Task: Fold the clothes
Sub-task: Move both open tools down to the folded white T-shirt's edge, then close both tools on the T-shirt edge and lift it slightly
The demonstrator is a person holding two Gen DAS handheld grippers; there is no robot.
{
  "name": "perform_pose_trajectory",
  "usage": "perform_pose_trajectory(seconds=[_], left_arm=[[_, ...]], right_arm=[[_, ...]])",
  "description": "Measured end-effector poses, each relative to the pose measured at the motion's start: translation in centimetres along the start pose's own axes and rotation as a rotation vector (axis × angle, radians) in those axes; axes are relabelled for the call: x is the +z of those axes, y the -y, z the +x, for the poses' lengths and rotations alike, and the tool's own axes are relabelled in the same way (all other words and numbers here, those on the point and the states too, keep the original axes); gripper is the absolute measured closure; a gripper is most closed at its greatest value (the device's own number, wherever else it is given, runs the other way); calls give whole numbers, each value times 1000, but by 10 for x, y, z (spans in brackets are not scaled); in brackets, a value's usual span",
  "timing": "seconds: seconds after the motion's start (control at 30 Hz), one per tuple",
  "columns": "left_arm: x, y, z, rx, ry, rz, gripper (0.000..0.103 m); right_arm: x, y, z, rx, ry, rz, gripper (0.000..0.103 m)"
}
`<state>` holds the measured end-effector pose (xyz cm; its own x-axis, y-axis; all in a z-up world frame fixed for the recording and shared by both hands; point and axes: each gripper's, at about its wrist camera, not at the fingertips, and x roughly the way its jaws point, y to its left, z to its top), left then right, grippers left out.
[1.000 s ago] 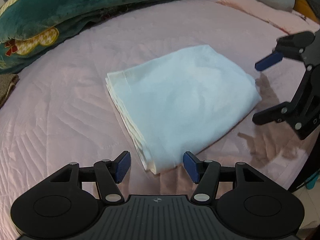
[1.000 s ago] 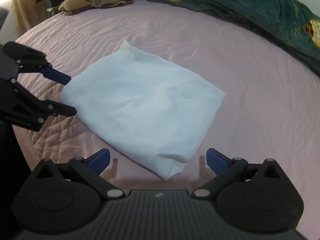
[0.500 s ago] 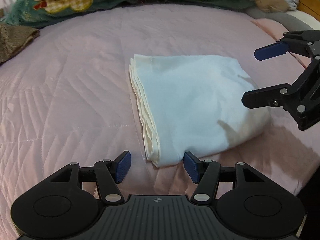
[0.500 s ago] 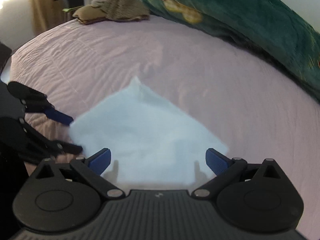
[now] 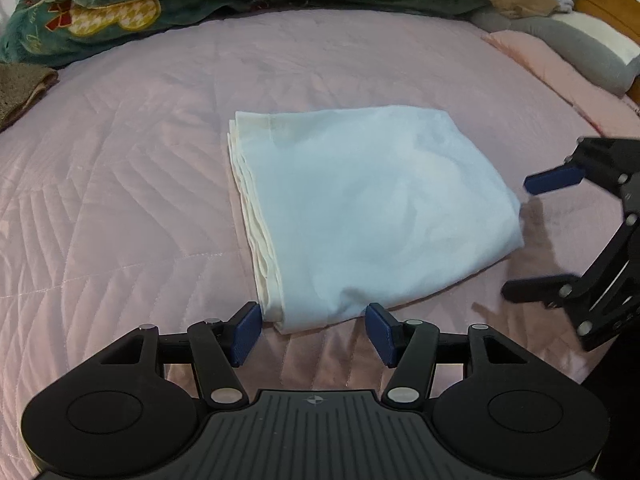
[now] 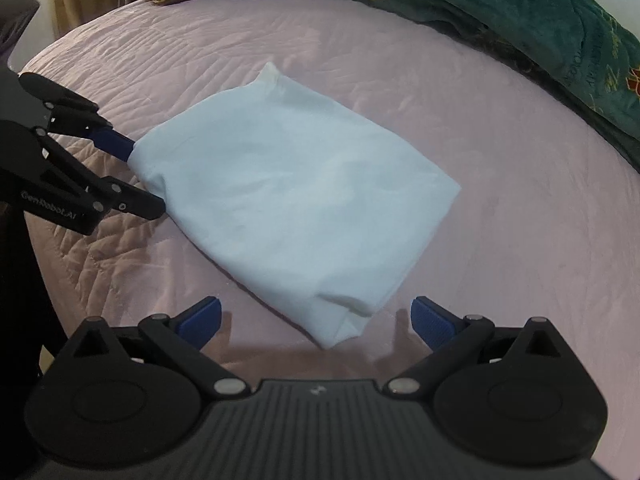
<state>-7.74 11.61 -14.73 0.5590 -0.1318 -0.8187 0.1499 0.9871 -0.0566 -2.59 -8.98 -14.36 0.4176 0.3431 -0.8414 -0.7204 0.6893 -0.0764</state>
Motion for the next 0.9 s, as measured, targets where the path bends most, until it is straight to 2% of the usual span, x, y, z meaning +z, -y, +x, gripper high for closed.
perform_pose_trajectory(seconds=[0.13, 0.27, 0.47, 0.57, 0.73, 0.9], left_arm=[[0, 8, -1, 55, -8, 105, 44], [3, 15, 2, 17, -26, 148, 43], [-1, 20, 11, 38, -12, 188, 43], [2, 18, 13, 32, 5, 189, 47], [2, 19, 14, 27, 25, 181, 62], [3, 19, 14, 3, 43, 171, 76]], right_arm=[[-4, -1, 5, 20, 5, -10, 1], [-4, 0, 9, 48, 22, 23, 1], [-10, 8, 20, 90, 2, 107, 12], [-10, 12, 19, 104, 17, 119, 20], [-13, 19, 15, 123, 47, 144, 35], [-15, 18, 10, 87, 55, 132, 50]])
